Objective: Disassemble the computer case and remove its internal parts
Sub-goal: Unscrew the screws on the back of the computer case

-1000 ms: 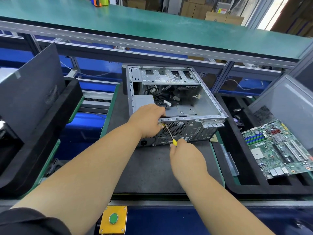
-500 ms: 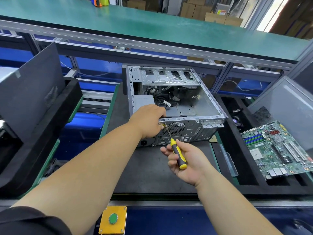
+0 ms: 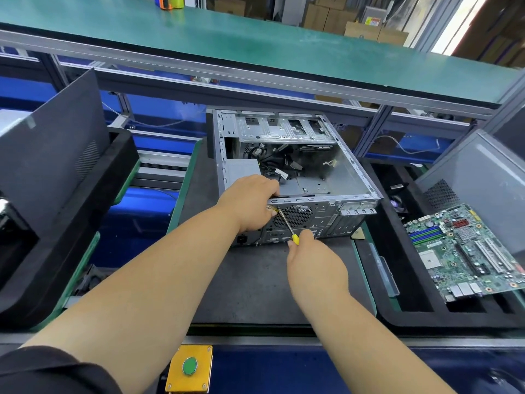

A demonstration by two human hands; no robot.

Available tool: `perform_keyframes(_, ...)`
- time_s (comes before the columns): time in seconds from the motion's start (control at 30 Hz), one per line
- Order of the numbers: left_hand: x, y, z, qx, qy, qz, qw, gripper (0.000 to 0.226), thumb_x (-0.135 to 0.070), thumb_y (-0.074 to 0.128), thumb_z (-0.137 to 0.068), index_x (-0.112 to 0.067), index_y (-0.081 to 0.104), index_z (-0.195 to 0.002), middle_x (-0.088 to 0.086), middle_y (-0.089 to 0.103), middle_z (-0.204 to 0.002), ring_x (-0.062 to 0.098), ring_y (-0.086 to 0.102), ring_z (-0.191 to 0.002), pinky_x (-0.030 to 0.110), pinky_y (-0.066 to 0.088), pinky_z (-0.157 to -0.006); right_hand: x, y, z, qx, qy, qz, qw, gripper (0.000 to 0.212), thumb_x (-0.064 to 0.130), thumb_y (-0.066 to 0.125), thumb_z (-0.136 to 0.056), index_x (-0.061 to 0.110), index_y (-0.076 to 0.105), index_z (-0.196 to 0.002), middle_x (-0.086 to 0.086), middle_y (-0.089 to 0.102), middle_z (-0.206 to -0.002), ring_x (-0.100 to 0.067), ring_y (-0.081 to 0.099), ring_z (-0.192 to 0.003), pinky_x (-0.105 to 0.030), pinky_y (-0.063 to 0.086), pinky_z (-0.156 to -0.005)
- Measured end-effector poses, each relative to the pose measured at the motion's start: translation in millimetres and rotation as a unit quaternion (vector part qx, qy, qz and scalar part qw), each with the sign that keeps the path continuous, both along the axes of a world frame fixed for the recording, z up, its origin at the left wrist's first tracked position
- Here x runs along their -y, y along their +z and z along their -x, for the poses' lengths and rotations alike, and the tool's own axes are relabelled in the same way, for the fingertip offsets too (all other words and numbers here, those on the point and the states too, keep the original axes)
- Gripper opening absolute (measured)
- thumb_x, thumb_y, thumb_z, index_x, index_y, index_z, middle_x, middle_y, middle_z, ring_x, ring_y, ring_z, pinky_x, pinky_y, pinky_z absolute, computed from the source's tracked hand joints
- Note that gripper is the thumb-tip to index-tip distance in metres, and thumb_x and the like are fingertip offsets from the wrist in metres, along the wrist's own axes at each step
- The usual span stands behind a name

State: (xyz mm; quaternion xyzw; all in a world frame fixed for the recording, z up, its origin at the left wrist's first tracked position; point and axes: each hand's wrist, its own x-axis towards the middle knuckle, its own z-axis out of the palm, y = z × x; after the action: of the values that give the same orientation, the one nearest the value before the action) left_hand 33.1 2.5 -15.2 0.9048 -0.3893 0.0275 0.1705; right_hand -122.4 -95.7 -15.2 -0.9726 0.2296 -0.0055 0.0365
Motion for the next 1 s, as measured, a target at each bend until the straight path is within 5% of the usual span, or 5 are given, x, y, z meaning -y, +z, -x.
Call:
perform_keyframes(0.33, 0, -1, -1, 0.002, -0.001, -0.007, 1.000, 0.032, -0.037, 0.066, -0.087, -0.021, 0.054, -0.112, -0.001, 0.057, -0.111, 0.021, 0.048, -0.108, 0.035, 0.040, -0.089, 28, 13, -4, -0.013, -0.227, -0.832, 0.507, 0.039, 0.035, 0.046, -0.099, 0.001, 0.061, -0.087, -0.011, 0.060, -0.067, -0.011, 0.038, -0.039, -0.021, 0.035, -0.040)
perform_keyframes(0.5, 0, 0, -1, 0.005, -0.002, -0.007, 1.000, 0.031, -0.036, 0.066, -0.087, -0.021, 0.054, -0.111, -0.001, 0.057, -0.109, 0.020, 0.049, -0.106, 0.033, 0.039, -0.086, 24, 12, 0, 0.006, -0.197, -0.886, 0.420, 0.033, 0.034, 0.045, -0.100, 0.009, 0.055, -0.082, 0.001, 0.045, -0.055, -0.007, 0.028, -0.030, -0.019, 0.026, -0.031)
perform_keyframes(0.6, 0, 0, 0, 0.005, -0.002, -0.005, 1.000, 0.031, -0.036, 0.066, -0.086, -0.021, 0.054, -0.110, -0.002, 0.057, -0.108, 0.020, 0.049, -0.105, 0.034, 0.040, -0.086, 18, 7, -2, 0.036, -0.191, -0.832, 0.519, 0.034, 0.033, 0.042, -0.103, 0.011, 0.051, -0.080, 0.000, 0.040, -0.048, -0.009, 0.025, -0.029, -0.019, 0.022, -0.034)
perform_keyframes(0.77, 0, 0, -1, 0.007, -0.002, -0.008, 1.000, 0.032, -0.036, 0.066, -0.086, -0.022, 0.054, -0.111, -0.002, 0.058, -0.109, 0.020, 0.049, -0.106, 0.034, 0.040, -0.086, 7, 8, -4, -0.021, -0.036, -0.242, 0.969, 0.029, 0.038, 0.037, -0.104, 0.013, 0.047, -0.095, -0.005, 0.061, -0.083, -0.028, 0.059, -0.074, -0.033, 0.037, -0.060)
perform_keyframes(1.0, 0, -1, -1, 0.008, -0.003, -0.004, 1.000, 0.032, -0.037, 0.066, -0.086, -0.022, 0.054, -0.112, -0.002, 0.057, -0.110, 0.020, 0.049, -0.106, 0.032, 0.038, -0.086, 7, 6, -5, -0.006, -0.007, -0.149, 0.989, 0.028, 0.040, 0.037, -0.103, 0.015, 0.046, -0.096, -0.003, 0.062, -0.089, -0.028, 0.057, -0.081, -0.034, 0.037, -0.062)
